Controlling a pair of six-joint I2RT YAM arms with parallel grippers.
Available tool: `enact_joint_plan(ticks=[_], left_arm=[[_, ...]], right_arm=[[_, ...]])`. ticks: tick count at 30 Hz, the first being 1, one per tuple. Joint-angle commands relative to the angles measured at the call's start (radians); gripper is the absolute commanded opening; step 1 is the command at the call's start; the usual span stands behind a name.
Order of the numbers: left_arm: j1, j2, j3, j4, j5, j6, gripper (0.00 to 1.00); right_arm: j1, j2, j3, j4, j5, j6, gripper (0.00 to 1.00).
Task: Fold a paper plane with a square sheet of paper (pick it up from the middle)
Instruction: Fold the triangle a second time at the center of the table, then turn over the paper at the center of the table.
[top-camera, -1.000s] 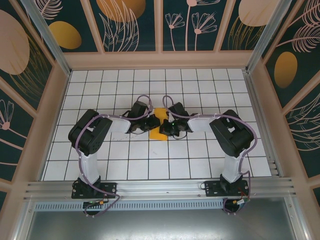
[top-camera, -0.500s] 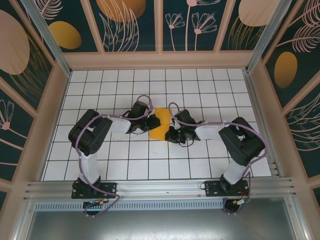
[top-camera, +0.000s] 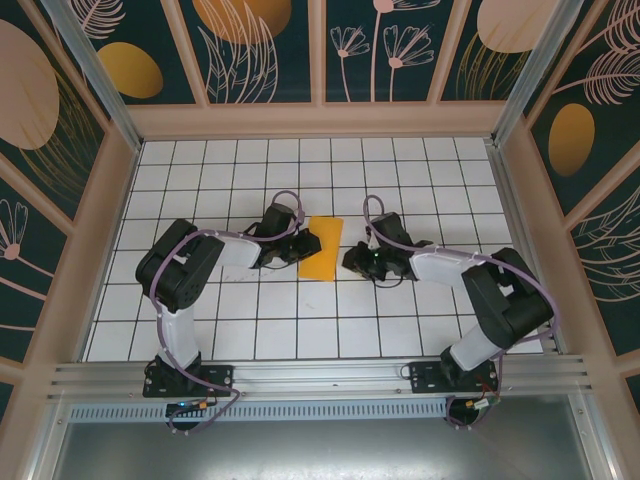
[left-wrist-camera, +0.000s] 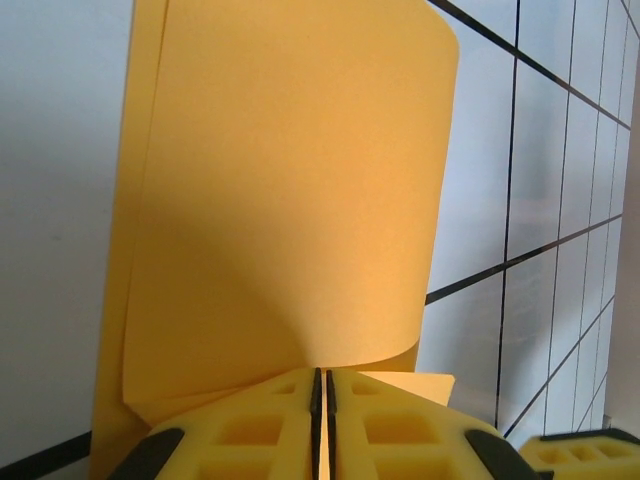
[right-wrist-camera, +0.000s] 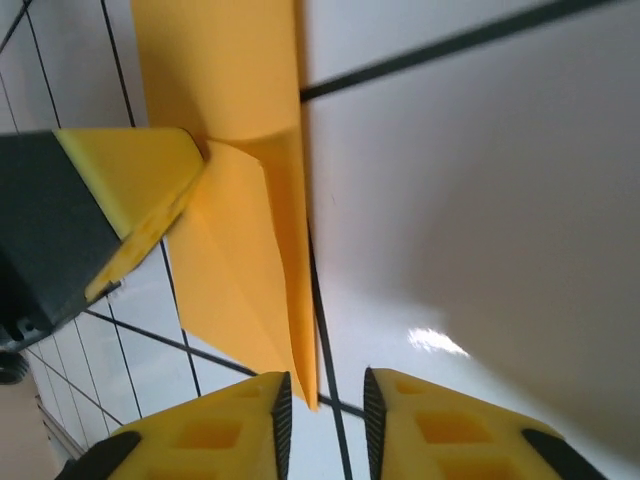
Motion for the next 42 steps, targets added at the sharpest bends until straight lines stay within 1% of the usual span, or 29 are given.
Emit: enact_joint_plan(ticks=[1, 6, 13, 17, 20, 23, 28, 31, 35, 37, 42], left_arm=[[0.001, -0.02, -0.018, -0.031, -0.018, -0.016, 0.13], [0.001, -0.016, 0.012, -0.05, -0.011, -0.001, 0.18], [0.001, -0.016, 0.025, -0.058, -0.01, 0.013, 0.23], [0.001, -0.023, 0.038, -0.067, -0.013, 0.027, 0.27], [0.001, -0.038, 0.039, -0.062, -0.004, 0.039, 0.31], [0.001, -0.06, 0.032, -0.057, -0.008, 0.044, 0.35], [0.001, -0.086, 0.015, -0.074, -0.041, 0.05, 0.37], [0.001, -0.095, 0.003, -0.066, -0.045, 0.049, 0.34], [0.002, -0.072, 0.014, -0.097, -0.067, 0.059, 0.25], [0.003, -0.051, 0.022, -0.105, -0.075, 0.058, 0.22], [0.002, 0.001, 0.05, -0.126, -0.081, 0.058, 0.19]], right_arm=[[0.0, 0.065, 0.074, 0.058, -0.046, 0.025, 0.31], [0.0, 0.141, 0.127, 0.064, -0.036, 0.055, 0.35], [0.001, 0.203, 0.129, 0.087, -0.062, 0.071, 0.34], [0.0, 0.214, 0.124, 0.103, -0.068, 0.08, 0.33], [0.001, 0.219, 0.117, 0.133, -0.084, 0.09, 0.28], [0.001, 0.221, 0.114, 0.151, -0.088, 0.095, 0.27], [0.0, 0.237, 0.117, 0.149, -0.08, 0.1, 0.28], [0.0, 0.243, 0.117, 0.155, -0.08, 0.102, 0.28], [0.001, 0.24, 0.118, 0.159, -0.075, 0.106, 0.28], [0.001, 0.242, 0.119, 0.157, -0.073, 0.106, 0.28], [0.0, 0.245, 0.119, 0.166, -0.07, 0.109, 0.28]])
